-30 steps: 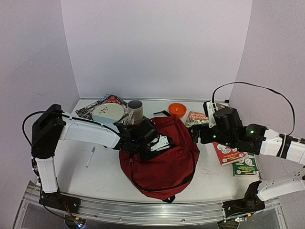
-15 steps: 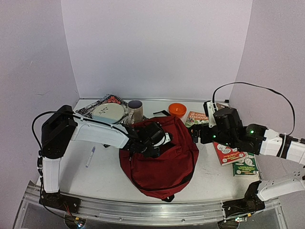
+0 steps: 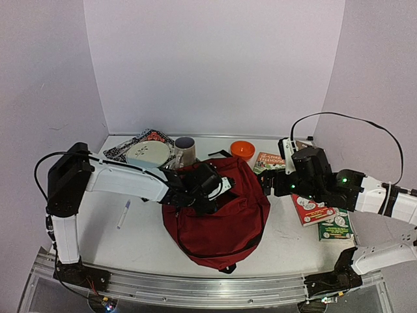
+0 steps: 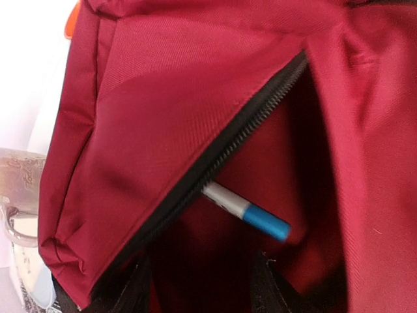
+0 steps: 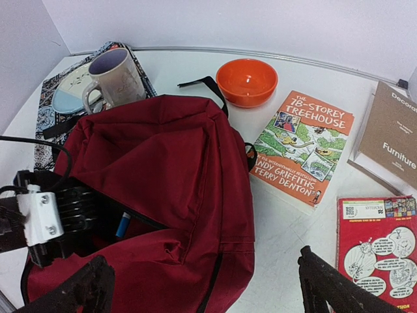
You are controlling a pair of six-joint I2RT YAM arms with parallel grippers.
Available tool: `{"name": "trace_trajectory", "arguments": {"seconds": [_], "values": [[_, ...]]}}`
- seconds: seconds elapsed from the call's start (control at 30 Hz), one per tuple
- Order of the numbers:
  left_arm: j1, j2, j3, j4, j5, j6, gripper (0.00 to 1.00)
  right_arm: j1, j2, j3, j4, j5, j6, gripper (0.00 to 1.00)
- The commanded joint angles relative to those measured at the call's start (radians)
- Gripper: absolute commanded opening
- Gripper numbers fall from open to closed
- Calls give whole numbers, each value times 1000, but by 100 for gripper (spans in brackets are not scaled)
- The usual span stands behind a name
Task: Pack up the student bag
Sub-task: Place the pen in the lower front pocket of the bag, then pick up the pen at the center of the board.
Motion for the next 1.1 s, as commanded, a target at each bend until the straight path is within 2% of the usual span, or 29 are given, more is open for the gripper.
{"name": "trace_trajectory", "arguments": {"seconds": [0.0, 0.2, 0.47, 0.6, 0.77, 1.07], "values": [[2, -170, -56, 18, 106, -82, 58, 2, -12, 3, 13, 6, -3, 98], [4, -303, -142, -15, 126, -203, 65, 2, -5, 12, 13, -3, -11, 98], [28, -437, -237, -110, -3, -427, 75, 2, 12, 14, 19, -21, -11, 98], [105, -486, -267, -195, -7, -561, 78, 3, 15, 13, 31, -33, -16, 98], [258, -528, -328, -262, 53, -687, 78, 3, 18, 2, 55, -56, -19, 98], [506, -526, -421, -310, 150, -767, 79, 2, 0, -19, 82, -87, -12, 98]]}}
